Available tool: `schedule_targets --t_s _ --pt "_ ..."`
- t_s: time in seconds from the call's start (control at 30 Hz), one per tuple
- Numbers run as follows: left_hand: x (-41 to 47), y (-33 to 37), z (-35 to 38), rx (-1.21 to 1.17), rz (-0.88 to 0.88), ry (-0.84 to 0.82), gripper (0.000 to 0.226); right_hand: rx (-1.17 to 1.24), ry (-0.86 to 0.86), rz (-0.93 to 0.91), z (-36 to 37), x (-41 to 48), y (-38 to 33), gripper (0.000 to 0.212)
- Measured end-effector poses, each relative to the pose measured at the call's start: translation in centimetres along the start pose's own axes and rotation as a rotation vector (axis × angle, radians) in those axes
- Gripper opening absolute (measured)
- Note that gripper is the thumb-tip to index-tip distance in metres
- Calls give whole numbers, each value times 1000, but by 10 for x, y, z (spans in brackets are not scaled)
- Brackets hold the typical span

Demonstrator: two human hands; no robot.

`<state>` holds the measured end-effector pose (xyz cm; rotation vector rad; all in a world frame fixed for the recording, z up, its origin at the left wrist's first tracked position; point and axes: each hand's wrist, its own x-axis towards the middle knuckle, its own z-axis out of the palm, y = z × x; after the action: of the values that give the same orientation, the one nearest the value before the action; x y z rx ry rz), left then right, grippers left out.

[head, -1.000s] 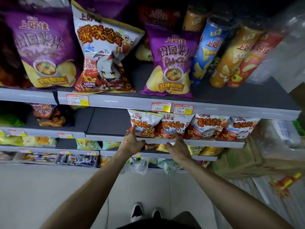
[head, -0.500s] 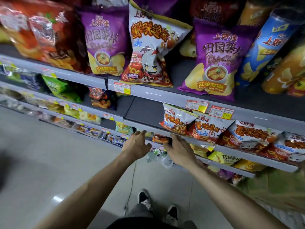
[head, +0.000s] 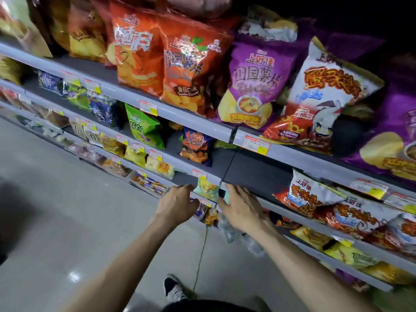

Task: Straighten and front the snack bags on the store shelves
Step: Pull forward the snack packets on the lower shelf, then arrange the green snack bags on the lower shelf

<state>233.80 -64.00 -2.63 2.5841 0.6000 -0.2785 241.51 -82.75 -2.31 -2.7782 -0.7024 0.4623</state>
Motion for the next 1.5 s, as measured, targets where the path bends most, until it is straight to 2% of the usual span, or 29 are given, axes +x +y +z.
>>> schedule_targets --t_s 0.33,0.53,0.77,0.93,1.1,1.3,1.5 --pt "33 -109 -51 -85 -79 -5 49 -19 -8 89 15 42 -109 57" --pt "59 -137 -69 -65 -118 33 45 64 20 135 20 82 -133 66" --pt "97 -151 -92 4 -154 13 44 124 63 234 33 130 -138 57" --pt "131 -160 -101 13 -182 -22 53 209 33 376 52 143 -133 69" --pt "157 -177 -102 -58 -198 -14 64 216 35 427 69 140 -137 77" --pt "189 -200 -102 -264 -158 190 69 387 152 566 75 152 -159 90" --pt "217 -213 -100 -365 -96 241 104 453 262 664 79 170 -182 94"
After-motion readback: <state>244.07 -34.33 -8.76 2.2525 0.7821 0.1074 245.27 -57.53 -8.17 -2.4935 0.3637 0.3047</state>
